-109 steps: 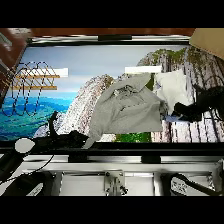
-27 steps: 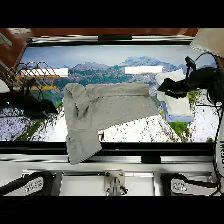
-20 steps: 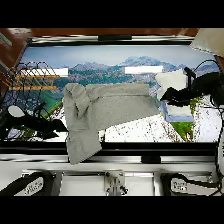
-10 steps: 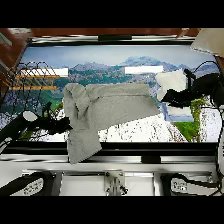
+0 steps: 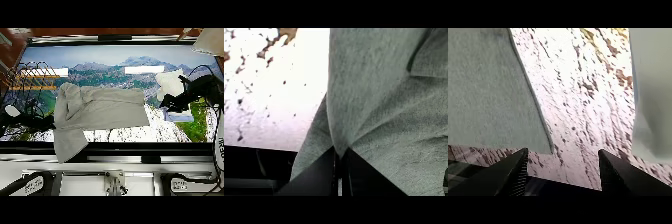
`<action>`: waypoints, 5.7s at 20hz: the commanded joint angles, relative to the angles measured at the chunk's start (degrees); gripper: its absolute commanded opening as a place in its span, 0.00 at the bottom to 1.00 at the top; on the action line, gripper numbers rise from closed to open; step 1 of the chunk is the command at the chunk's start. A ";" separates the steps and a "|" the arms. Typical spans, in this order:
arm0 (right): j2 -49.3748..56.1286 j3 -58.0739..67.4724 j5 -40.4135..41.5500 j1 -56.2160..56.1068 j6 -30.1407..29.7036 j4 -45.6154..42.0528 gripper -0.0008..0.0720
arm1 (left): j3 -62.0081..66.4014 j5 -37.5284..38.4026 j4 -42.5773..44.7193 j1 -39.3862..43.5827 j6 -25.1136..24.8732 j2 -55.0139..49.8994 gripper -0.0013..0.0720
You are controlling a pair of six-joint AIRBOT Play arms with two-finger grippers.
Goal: Fold the shirts.
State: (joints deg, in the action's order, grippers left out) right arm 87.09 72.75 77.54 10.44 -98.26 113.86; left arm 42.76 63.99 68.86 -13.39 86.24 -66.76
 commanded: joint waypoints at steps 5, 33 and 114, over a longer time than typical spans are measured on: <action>10.10 -0.02 6.32 -5.14 -0.81 7.34 0.77 | 1.05 2.29 1.70 -2.95 -1.86 0.28 0.06; -37.38 27.23 -39.45 -11.63 -9.03 3.28 0.11 | 63.47 -21.73 -3.52 3.69 -1.86 26.93 0.06; -6.78 -16.85 5.22 -2.58 2.54 -2.86 0.82 | 29.75 19.26 -1.86 -1.60 -16.79 -30.38 0.06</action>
State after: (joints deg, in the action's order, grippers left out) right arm 82.70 62.76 85.93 6.59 -95.68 108.71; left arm 72.38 81.38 67.96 -14.98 70.35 -98.63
